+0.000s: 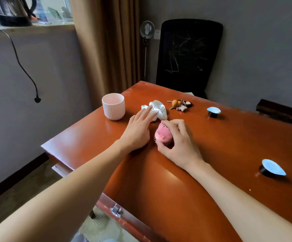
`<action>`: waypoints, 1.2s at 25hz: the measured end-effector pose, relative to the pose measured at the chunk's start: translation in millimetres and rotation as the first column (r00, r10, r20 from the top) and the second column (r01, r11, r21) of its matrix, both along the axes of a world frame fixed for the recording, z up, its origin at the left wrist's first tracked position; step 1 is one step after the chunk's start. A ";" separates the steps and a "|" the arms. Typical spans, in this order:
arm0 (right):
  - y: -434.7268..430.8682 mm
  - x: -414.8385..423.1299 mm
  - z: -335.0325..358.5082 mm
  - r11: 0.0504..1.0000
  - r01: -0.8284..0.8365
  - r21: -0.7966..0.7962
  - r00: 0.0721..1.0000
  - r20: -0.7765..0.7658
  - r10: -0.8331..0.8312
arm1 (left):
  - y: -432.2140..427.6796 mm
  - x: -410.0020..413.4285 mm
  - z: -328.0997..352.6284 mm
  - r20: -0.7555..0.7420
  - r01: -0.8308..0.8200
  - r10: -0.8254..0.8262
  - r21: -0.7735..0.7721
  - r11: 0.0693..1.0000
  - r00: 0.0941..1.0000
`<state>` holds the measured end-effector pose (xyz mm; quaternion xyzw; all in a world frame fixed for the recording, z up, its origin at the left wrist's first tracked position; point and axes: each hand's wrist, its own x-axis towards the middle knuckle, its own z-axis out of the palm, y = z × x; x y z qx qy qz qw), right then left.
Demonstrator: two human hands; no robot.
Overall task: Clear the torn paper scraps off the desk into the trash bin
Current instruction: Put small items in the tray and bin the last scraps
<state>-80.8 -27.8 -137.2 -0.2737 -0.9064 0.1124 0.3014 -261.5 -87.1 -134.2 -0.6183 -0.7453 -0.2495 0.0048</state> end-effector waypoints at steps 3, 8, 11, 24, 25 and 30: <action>13.3 -1.4 -2.3 0.987 0.142 0.081 0.989 0.017 -0.144 | 22.2 -3.3 -3.9 -0.018 0.005 -0.006 -0.015 1.000 1.000; 18.2 -2.6 -6.4 0.988 0.155 0.018 0.987 0.032 -0.156 | 27.5 -1.1 -9.6 -0.078 -0.061 0.056 -0.065 0.996 0.995; 14.7 -1.7 -4.6 0.990 0.100 -0.100 0.995 0.030 -0.097 | 24.8 4.1 -11.2 -0.139 -0.128 0.121 -0.043 0.991 0.983; -29.8 89.9 48.2 0.964 0.167 -0.206 0.944 0.316 -0.096 | -30.1 71.2 32.9 0.169 -0.042 0.081 -0.220 0.975 0.982; -32.6 99.9 52.1 0.963 0.168 -0.213 0.944 0.318 -0.094 | -33.2 80.6 36.0 0.153 -0.037 0.085 -0.292 0.956 0.985; -26.5 136.1 65.6 0.952 0.227 -0.207 0.937 0.314 -0.155 | -39.2 114.2 43.8 -0.055 -0.071 0.055 -0.361 0.930 0.997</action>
